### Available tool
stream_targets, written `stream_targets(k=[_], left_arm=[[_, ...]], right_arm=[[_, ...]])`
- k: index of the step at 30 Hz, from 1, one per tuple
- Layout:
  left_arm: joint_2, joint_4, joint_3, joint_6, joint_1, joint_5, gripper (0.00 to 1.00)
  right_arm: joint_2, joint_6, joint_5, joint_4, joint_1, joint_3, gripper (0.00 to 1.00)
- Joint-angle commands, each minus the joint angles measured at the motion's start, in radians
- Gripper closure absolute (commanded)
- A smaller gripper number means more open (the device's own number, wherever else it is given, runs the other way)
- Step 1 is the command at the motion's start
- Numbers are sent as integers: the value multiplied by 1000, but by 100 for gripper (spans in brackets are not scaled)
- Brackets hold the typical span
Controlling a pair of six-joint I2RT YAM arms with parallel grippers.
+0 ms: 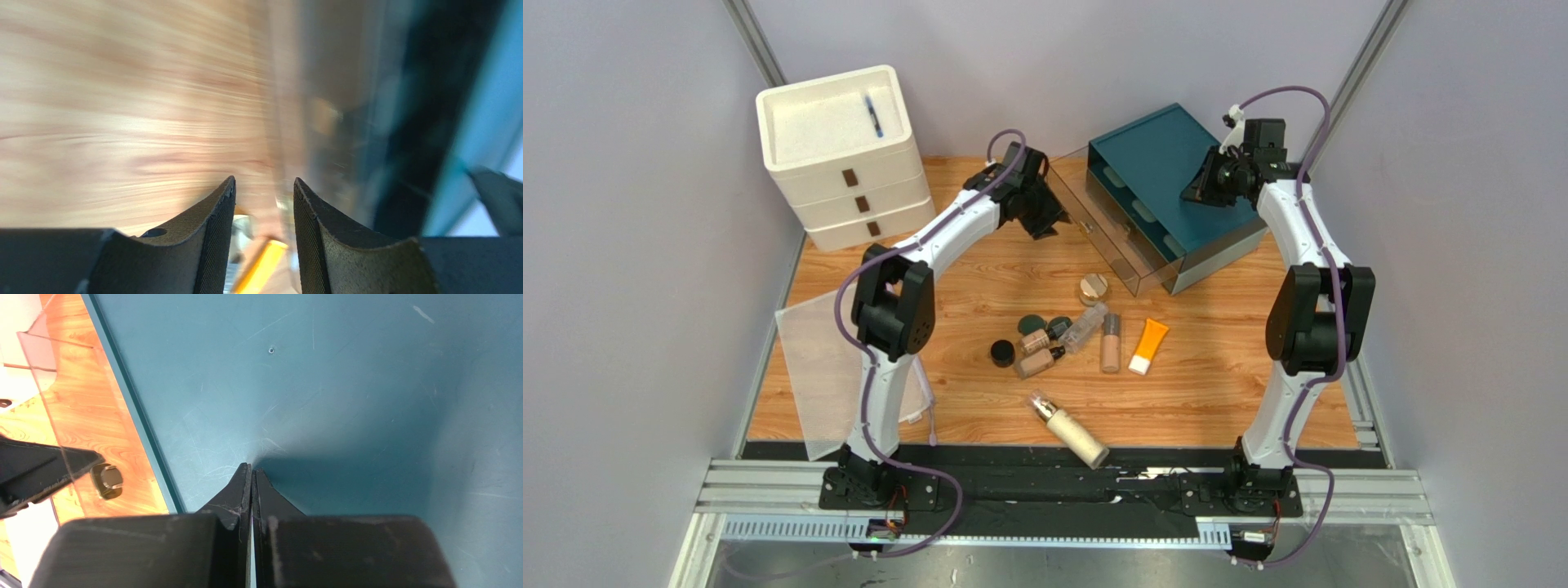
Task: Organize the makeup
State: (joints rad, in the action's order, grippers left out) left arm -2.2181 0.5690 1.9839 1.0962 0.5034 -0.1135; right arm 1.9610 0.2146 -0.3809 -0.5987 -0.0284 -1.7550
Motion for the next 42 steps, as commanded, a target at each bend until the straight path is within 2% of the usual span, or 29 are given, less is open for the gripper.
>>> stream_targets(k=[1,4,12,16,19,25,28,31,36,42], left_arm=[[81,54,-129,-42,-43,112,54],[83,-9,-148,-68,-45,74,53],[69,-14,-28,-199,-34,18,48],[122,47,-30,-352,-26,-6,45],[184,89,-83,-483,-13,-14,41],[362,104,-335,-692,47,14,36],[414,124,-421,-793,119,20,36],[434,158,-465,-878,208,95,36],[402,189,-502,-938,305,175,36],[373,196,-528,-940,334,201,37]], right_arm=[[104,-17,76,-182,1,65,100],[108,-14,66,-181,1,63,100],[104,-17,62,-185,1,60,99],[99,-18,63,-191,1,60,99],[90,-24,65,-191,1,68,98],[82,-23,65,-193,1,78,98],[84,-24,62,-196,1,83,97],[76,-27,63,-197,2,92,97],[69,-31,59,-200,2,110,97],[53,-35,51,-196,2,135,97]])
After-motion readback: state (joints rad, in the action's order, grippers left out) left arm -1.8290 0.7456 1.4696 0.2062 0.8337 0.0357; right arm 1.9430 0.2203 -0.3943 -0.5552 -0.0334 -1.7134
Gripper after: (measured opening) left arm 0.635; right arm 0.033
